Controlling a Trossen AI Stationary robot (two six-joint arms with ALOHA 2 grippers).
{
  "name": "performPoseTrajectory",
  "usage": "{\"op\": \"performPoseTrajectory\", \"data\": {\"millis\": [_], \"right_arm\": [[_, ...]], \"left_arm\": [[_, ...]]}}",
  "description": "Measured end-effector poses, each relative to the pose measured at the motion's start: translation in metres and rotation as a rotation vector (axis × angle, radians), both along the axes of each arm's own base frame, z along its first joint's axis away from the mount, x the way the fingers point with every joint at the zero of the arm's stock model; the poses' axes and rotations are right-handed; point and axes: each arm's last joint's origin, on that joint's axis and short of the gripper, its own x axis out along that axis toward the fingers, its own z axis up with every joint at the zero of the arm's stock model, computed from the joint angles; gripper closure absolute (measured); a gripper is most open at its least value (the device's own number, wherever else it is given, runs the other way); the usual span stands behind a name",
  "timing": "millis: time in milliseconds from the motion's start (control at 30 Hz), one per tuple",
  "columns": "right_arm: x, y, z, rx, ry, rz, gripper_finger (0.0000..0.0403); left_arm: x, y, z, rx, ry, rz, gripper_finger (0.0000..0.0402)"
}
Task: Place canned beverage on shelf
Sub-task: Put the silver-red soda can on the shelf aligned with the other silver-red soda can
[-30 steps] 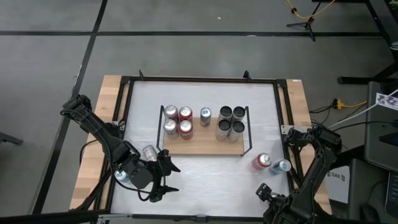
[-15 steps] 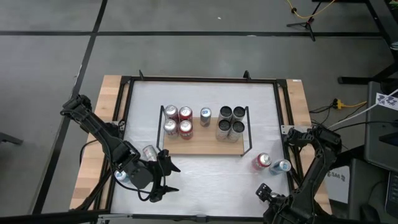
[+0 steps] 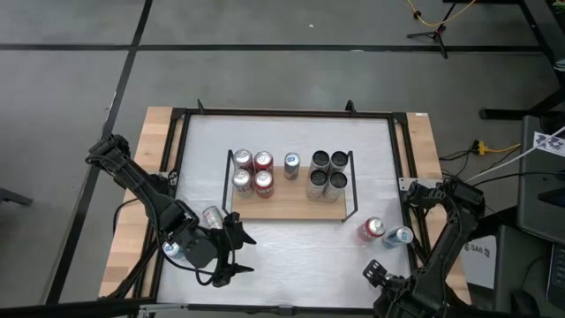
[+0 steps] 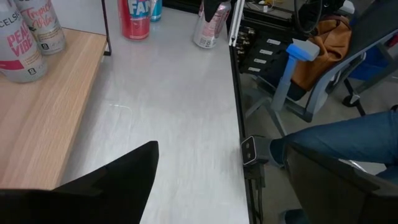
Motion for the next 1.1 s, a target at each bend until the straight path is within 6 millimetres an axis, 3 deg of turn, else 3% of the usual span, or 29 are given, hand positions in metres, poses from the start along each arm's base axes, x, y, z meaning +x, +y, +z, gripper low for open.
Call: {"op": "performPoseTrajectory", "data": {"millis": [133,267,533,833,1100], "right_arm": [[0.000,0.000,0.000,-0.004,-0.007,0.000,0.0114],[0.007,-0.003,0.000,-0.005,-0.013,-0.032,0.0091],[0.046,-0.020,0.000,0.053,-0.045,-0.246,0.0110],[0.108,-0.063,0.001,0.137,-0.084,-0.618,0.0091],[0.147,-0.111,0.002,0.160,-0.079,-0.988,0.0098]], "left_arm": [[0.000,0.000,0.000,0.000,0.000,0.000,0.0066],[0.000,0.000,0.000,0.000,0.000,0.000,0.0066],[0.000,0.000,0.000,0.000,0.000,0.000,0.0066],[0.000,0.000,0.000,0.000,0.000,0.000,0.0066],[0.000,0.000,0.000,0.000,0.000,0.000,0.0066]]}}
